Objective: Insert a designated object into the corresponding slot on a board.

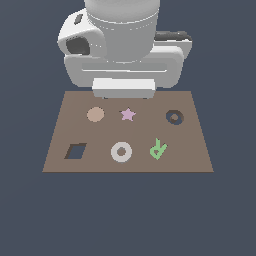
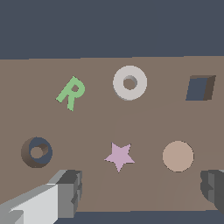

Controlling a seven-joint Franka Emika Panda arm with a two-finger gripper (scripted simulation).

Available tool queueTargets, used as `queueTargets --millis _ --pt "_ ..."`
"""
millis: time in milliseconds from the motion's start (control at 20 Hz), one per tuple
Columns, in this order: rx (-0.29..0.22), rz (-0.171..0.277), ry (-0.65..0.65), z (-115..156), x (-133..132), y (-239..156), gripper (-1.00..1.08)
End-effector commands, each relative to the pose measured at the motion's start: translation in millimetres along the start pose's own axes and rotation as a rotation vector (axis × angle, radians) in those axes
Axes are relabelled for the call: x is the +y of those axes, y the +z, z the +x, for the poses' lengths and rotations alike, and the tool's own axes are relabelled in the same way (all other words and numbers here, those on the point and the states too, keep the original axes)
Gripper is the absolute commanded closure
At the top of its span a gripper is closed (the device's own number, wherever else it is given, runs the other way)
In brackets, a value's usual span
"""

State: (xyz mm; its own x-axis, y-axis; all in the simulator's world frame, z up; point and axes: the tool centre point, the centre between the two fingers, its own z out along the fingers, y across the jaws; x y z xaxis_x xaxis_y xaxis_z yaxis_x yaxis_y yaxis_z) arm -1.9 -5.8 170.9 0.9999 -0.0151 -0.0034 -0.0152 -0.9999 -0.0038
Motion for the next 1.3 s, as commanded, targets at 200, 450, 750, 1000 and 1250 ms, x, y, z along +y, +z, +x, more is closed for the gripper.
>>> queueTargets --millis 200,450,750,1000,1250 --pt "0.000 0.000 -0.001 2 0 3 -0.92" --pt "0.000 -0.001 -0.003 11 2 15 -0.92" --pt "0.001 -0.001 -0.007 31 4 40 -0.92" --pt "0.002 -0.002 -0.013 53 7 69 -0.92" --pt "0.003 -0.003 -0.017 74 9 94 -0.92"
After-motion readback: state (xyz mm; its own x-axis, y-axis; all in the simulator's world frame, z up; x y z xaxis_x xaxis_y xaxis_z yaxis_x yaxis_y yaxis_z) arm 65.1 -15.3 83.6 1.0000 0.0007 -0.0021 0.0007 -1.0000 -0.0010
